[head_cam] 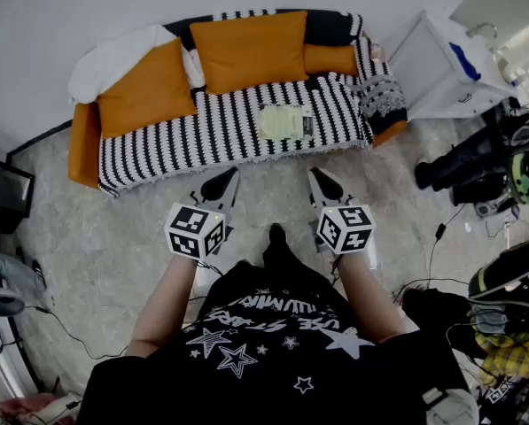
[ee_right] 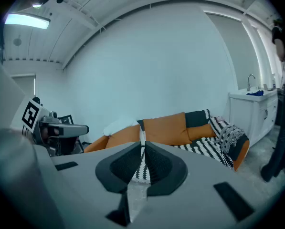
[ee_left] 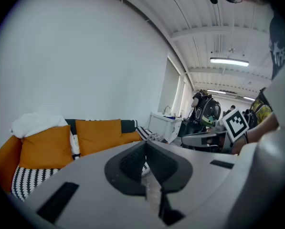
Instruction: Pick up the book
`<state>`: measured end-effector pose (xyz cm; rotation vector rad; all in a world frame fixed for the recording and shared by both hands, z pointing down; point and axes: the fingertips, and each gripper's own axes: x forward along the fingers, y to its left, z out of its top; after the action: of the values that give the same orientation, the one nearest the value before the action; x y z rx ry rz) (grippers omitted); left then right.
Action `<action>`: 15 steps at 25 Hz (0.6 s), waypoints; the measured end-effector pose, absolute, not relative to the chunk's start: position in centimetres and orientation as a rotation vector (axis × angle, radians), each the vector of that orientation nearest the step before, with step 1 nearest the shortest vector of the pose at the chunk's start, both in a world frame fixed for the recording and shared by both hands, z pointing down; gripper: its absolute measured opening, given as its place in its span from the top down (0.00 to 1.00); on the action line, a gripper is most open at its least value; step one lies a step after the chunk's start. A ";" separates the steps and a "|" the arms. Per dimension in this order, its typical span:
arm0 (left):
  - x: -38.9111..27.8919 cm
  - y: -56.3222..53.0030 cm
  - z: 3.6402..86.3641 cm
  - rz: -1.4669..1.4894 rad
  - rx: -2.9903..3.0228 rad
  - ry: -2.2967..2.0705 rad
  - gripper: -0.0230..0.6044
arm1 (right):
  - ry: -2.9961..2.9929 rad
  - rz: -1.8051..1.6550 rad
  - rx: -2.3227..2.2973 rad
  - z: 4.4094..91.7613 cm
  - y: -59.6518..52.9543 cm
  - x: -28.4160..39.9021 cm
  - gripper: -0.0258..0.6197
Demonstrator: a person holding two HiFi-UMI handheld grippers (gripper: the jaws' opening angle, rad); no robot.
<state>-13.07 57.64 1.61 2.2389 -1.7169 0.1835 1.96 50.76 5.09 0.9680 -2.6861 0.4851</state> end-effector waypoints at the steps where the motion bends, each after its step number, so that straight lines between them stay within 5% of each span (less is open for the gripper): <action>1: -13.1 57.8 1.4 0.179 2.241 -1.720 0.95 | -2.682 0.490 0.977 5.2 51.0 2.2 0.90; 15: -11.6 58.6 2.1 0.165 2.228 -1.705 0.95 | -2.653 0.499 1.026 5.7 52.1 5.0 0.90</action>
<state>-11.57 58.62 2.07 2.2285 -1.7047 0.1647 4.98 52.15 5.66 1.0265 -2.6531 0.4993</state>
